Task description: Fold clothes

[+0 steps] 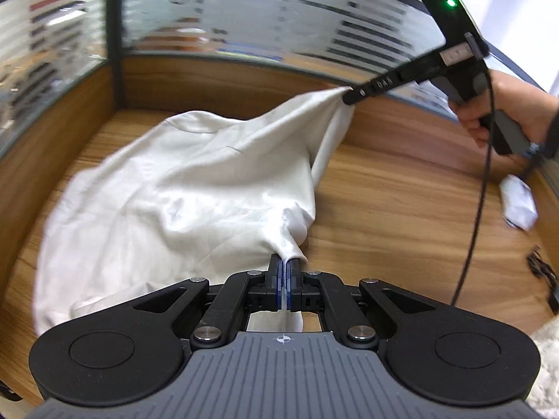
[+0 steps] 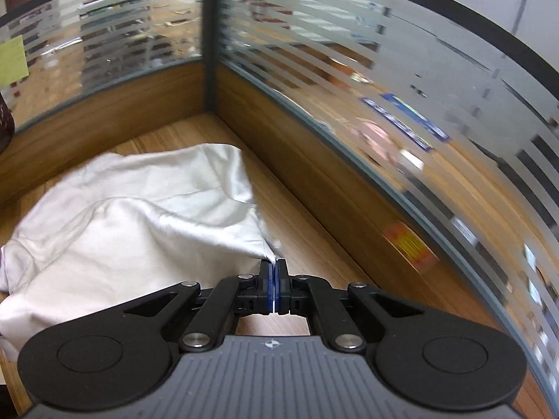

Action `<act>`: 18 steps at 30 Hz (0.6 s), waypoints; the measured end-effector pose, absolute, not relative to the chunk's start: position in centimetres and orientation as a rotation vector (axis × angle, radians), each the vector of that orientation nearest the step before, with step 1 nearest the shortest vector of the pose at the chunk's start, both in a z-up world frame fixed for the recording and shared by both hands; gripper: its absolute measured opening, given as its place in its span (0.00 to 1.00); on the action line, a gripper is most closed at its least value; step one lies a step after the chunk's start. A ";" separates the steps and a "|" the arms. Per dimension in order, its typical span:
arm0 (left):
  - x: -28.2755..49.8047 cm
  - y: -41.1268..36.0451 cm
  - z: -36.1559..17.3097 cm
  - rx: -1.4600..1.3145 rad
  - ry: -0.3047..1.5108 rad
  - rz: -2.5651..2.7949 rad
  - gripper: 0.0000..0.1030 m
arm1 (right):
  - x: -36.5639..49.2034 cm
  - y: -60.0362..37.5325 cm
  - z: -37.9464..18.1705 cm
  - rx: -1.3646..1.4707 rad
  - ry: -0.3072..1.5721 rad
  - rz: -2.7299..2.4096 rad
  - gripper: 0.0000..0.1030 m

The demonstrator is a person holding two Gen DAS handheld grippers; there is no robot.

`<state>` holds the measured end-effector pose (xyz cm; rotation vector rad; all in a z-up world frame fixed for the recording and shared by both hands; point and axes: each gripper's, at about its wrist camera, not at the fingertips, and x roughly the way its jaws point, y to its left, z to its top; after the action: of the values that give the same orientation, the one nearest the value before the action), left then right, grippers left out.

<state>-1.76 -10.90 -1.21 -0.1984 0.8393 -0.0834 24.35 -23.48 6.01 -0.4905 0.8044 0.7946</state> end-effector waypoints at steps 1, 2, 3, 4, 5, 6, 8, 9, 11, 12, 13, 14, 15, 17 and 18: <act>-1.9 -12.2 -1.4 -0.202 0.851 -0.112 0.02 | 24.3 -24.8 6.0 -0.492 0.808 0.785 0.01; -1.9 -13.1 -1.5 -0.201 0.854 -0.127 0.02 | 24.3 -26.4 5.8 -0.494 0.814 0.776 0.01; -2.0 -14.6 -1.7 -0.193 0.857 -0.148 0.02 | 24.1 -27.8 5.8 -0.497 0.819 0.768 0.01; -2.0 -16.0 -1.8 -0.180 0.862 -0.179 0.02 | 24.0 -29.2 5.7 -0.499 0.824 0.760 0.01; -2.0 -17.2 -1.9 -0.171 0.865 -0.207 0.02 | 23.9 -30.7 5.7 -0.504 0.828 0.752 0.01; -2.1 -18.3 -1.9 -0.163 0.868 -0.235 0.02 | 23.8 -32.0 5.6 -0.507 0.830 0.744 0.01; -2.0 -20.4 -2.2 -0.147 0.877 -0.291 0.02 | 23.6 -34.7 5.5 -0.511 0.838 0.725 0.01; -1.9 -21.7 -2.4 -0.140 0.885 -0.330 0.02 | 23.6 -35.9 5.5 -0.513 0.841 0.717 0.01; -1.9 -23.5 -2.6 -0.133 0.896 -0.383 0.02 | 23.4 -38.3 5.0 -0.518 0.852 0.696 0.01; -1.8 -24.4 -2.7 -0.136 0.904 -0.408 0.02 | 23.3 -39.6 4.8 -0.521 0.862 0.683 0.01; -1.7 -25.2 -2.8 -0.139 0.911 -0.434 0.02 | 23.3 -40.9 4.5 -0.525 0.872 0.670 0.01; -1.5 -26.0 -3.0 -0.141 0.918 -0.460 0.02 | 23.2 -42.1 4.2 -0.527 0.882 0.657 0.01; -1.2 -26.9 -3.2 -0.141 0.926 -0.484 0.02 | 23.2 -43.1 3.9 -0.526 0.893 0.645 0.01; -0.7 -28.2 -3.4 -0.138 0.935 -0.510 0.02 | 23.3 -45.1 3.2 -0.523 0.914 0.621 0.01; -0.5 -28.6 -3.5 -0.135 0.943 -0.516 0.03 | 23.4 -45.6 3.0 -0.523 0.922 0.615 0.01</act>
<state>-0.50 -28.63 -3.54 -0.1348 0.9425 -0.5164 23.43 -45.62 3.01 -0.5228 0.9217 0.6148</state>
